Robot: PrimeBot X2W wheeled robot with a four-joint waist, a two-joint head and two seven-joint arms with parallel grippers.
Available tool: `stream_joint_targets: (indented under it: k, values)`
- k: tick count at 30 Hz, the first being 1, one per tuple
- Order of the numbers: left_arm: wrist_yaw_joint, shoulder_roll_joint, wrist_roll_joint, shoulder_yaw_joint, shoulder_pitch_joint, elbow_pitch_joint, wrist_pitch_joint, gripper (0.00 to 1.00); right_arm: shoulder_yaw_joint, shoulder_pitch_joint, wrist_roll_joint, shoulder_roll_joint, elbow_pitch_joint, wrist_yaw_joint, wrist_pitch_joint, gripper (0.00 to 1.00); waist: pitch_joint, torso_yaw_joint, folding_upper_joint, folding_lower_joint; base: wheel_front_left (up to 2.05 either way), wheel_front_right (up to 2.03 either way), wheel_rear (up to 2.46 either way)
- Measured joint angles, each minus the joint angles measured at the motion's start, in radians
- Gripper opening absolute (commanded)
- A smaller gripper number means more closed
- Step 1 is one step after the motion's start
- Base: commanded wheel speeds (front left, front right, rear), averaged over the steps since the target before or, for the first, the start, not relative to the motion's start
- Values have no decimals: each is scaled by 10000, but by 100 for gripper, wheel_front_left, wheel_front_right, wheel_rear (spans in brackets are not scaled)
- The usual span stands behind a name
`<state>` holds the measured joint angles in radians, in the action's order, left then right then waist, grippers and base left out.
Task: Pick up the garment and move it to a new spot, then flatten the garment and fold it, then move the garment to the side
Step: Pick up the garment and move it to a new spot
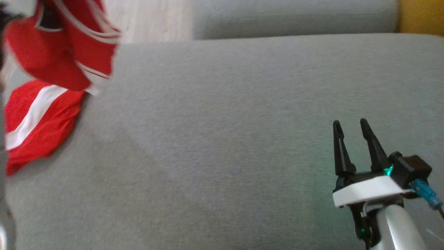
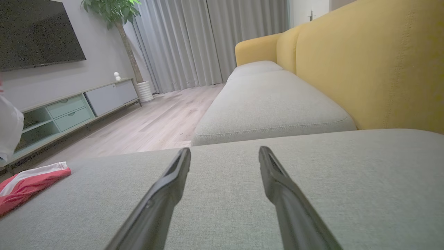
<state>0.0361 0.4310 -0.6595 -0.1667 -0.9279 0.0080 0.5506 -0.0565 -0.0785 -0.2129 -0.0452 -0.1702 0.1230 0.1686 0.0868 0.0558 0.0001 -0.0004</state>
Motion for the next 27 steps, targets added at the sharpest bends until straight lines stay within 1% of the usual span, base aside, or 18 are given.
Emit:
stream_joint_targets:
  k: [3, 6, 9, 12, 15, 16, 17, 21, 23, 24, 25, 27]
  values:
    - [-128, -566, -222, -403, -359, -105, -79, 0, -23, 205, -61, 0, -21, 0, 0, 100, -186, -416, 0, 2, 0, 0, 0]
    - [-205, -1333, -568, -928, -274, -90, -107, 0, -77, 272, -61, 0, -23, 0, -4, 100, -235, -868, 0, 3, 0, 0, 0]
    - [-290, -1969, -848, -1379, 102, 6, -188, 0, -65, 258, -59, 0, 67, 0, -10, 100, -160, -1302, 0, 4, 0, 0, 0]
    - [-376, -2426, -1016, -1822, 780, 384, -360, 0, -77, 236, -59, 0, 77, 0, -17, 100, 15, -1688, 0, 5, 0, 0, 0]
    - [-464, -2723, -1014, -2243, 1687, 1101, -679, 0, -117, 133, -59, 0, 77, 0, -19, 100, 223, -2043, 0, 5, 0, 0, 0]
    - [-499, -2777, -974, -2357, 1985, 1411, -838, 0, -132, 69, -59, 0, 75, 0, -19, 100, 292, -2157, 0, 5, 0, 0, 0]
    - [-499, -2777, -974, -2357, 1985, 1411, -838, 0, -132, 69, -59, 0, 75, 0, -19, 100, 292, -2157, 0, 5, 0, 0, 0]
    - [-631, -2851, -481, -2713, 2844, 2943, -1764, 0, -242, -141, -75, 0, 77, 0, -17, 100, 555, -2558, 0, 6, 0, 0, 0]
    - [-608, -2915, -261, -2842, 3071, 3770, -2243, 0, -288, -178, -75, 0, 73, 0, -15, 100, 648, -2709, 0, 6, 0, 0, 0]
    - [-546, -2949, -104, -2918, 3164, 4194, -2462, 30, -309, -176, -75, 0, 65, 0, -15, 100, 678, -2771, 0, 6, 0, 0, 0]
    - [-474, -3001, 52, -2974, 3251, 4546, -2740, 100, -307, -176, -75, 0, 59, 0, -15, 100, 693, -2812, 0, 6, 0, 0, 0]
    - [-414, -3110, 328, -3099, 3398, 5102, -3313, 100, -301, -175, -75, 0, 35, 0, -15, 100, 669, -2825, 0, 6, 0, 0, 0]
